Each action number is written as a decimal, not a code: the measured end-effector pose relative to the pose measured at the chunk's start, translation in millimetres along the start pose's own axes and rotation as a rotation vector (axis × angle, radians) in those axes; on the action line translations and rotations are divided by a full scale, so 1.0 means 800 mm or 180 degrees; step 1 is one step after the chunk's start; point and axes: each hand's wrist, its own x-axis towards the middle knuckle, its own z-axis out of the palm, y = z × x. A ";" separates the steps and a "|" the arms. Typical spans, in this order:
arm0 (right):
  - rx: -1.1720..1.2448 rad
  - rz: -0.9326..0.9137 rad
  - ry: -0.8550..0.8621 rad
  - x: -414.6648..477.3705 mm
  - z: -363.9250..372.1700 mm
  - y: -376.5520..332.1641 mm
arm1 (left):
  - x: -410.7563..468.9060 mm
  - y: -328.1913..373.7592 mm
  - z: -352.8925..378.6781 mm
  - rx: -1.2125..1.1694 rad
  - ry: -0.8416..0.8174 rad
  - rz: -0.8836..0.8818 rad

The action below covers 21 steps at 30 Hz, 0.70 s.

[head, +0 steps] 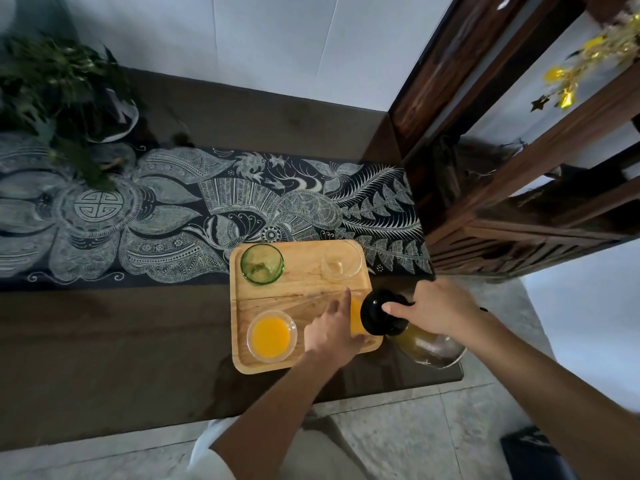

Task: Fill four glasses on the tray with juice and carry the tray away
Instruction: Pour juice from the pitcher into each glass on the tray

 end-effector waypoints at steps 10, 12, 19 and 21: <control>0.0980 -0.0750 -0.0155 0.030 0.036 0.095 | -0.021 0.005 0.003 -0.0254 0.0328 -0.0138; 0.1113 -0.0850 -0.0121 0.043 0.026 0.107 | -0.033 0.007 -0.008 -0.0326 0.0698 -0.0228; 0.0869 -0.1306 0.0307 0.088 -0.022 0.109 | -0.001 0.017 -0.067 -0.0271 0.1456 -0.0404; 0.0788 -0.1352 0.0351 0.106 -0.033 0.103 | 0.021 0.021 -0.075 -0.0106 0.1363 -0.0414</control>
